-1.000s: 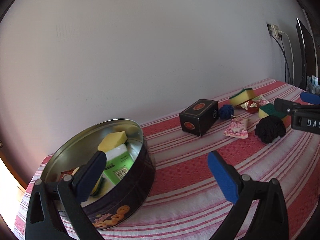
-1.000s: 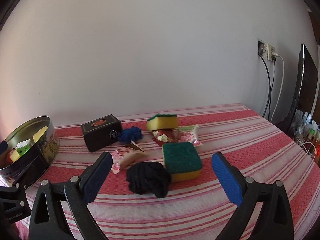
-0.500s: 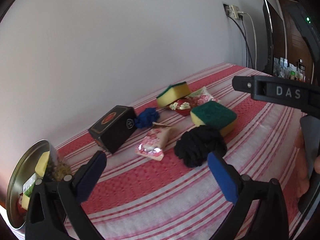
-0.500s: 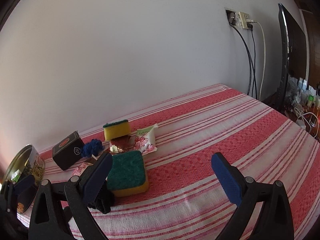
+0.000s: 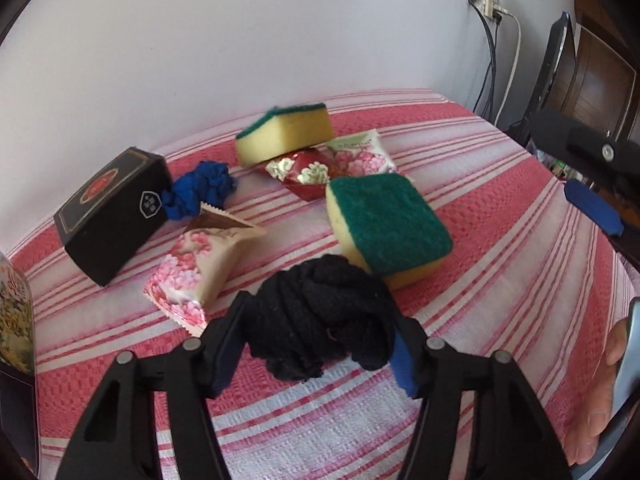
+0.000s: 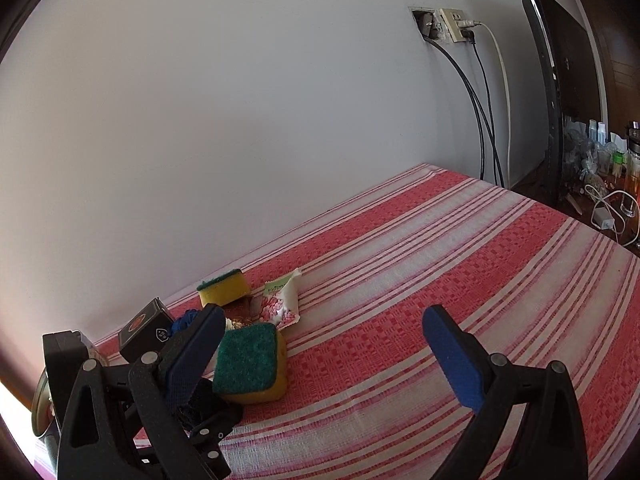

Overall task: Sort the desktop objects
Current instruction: 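Move both tools back over the table toward the remaining objects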

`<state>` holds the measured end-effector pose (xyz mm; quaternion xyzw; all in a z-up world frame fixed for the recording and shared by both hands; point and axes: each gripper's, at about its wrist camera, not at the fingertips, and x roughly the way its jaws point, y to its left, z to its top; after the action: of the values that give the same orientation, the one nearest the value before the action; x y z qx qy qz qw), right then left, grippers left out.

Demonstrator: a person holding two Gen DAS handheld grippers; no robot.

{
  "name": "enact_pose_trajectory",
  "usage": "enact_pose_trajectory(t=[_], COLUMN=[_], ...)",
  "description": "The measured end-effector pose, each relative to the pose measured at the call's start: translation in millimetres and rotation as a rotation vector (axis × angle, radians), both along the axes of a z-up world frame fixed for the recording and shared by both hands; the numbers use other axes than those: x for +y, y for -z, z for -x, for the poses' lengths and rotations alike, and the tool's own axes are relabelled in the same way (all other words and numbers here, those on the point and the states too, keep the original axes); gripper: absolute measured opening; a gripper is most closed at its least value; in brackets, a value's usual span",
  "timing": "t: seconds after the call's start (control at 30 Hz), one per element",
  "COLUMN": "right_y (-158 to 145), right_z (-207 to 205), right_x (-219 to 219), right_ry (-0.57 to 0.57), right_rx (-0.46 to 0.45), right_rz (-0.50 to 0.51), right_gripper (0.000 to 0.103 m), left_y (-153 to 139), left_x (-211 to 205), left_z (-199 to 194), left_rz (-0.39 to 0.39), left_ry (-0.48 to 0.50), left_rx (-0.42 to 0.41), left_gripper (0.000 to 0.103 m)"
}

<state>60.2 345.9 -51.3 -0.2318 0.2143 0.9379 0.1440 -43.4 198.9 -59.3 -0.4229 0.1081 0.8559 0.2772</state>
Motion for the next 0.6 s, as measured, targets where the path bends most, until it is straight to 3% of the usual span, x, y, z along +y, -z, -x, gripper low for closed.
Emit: enact_pose_trajectory(t=[0.1, 0.23, 0.43, 0.53, 0.6], right_y=[1, 7, 22, 22, 30], right_z=[3, 12, 44, 64, 81], right_x=[-7, -17, -50, -66, -71], right_ry=[-0.019, -0.078, -0.194, -0.196, -0.19], right_rx=[-0.014, -0.05, -0.163, -0.222, -0.308], right_rz=[-0.035, -0.054, -0.113, -0.197, -0.204], right_gripper=[0.101, 0.101, 0.101, 0.101, 0.101], left_y=[-5, -25, -50, -49, -43], left_x=[-12, -41, -104, -118, -123], left_z=[-6, -33, -52, -47, -42], left_rz=[-0.031, -0.057, -0.095, -0.088, -0.091], left_ry=[-0.034, -0.072, -0.215, -0.266, -0.279], left_rx=[0.02, 0.136, 0.23, 0.261, 0.251], left_gripper=[0.06, 0.06, 0.06, 0.06, 0.06])
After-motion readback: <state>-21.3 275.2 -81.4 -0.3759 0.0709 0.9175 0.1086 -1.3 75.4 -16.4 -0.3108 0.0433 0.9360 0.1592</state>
